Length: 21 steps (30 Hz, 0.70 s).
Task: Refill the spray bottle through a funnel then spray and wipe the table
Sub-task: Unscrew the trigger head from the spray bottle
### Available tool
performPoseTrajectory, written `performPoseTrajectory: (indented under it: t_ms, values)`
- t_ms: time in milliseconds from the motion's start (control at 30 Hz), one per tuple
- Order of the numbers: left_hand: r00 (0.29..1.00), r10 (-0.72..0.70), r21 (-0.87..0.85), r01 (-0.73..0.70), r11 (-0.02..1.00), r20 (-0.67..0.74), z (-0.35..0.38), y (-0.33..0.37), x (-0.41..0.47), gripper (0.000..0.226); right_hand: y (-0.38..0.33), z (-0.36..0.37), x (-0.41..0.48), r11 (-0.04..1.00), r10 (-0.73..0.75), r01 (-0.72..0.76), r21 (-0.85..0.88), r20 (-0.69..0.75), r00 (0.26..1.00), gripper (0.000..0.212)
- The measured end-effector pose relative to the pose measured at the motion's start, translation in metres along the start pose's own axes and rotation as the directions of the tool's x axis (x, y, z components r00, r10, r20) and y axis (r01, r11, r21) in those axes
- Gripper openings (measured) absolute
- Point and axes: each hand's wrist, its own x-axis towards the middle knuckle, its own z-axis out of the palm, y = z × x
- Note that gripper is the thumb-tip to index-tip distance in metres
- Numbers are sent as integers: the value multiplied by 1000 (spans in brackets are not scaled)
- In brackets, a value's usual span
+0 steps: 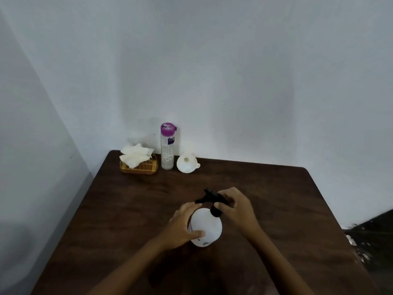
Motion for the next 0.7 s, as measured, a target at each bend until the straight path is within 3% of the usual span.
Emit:
performPoseTrajectory:
  t_ms: [333,467,700]
  values:
    - [999,-54,-104,55,993,5,32,-5,-31,90,2,40,-52,996,-36,36,86,-4,999,18]
    - [997,-79,-132,81,988,24,34,-5,-31,88,14,41,-57,970,71,-65,236,-18,997,33]
    - [996,-67,-107,74,992,66,29,-5,-30,67,28,55,-56,930,166,-150,336,-20,986,33]
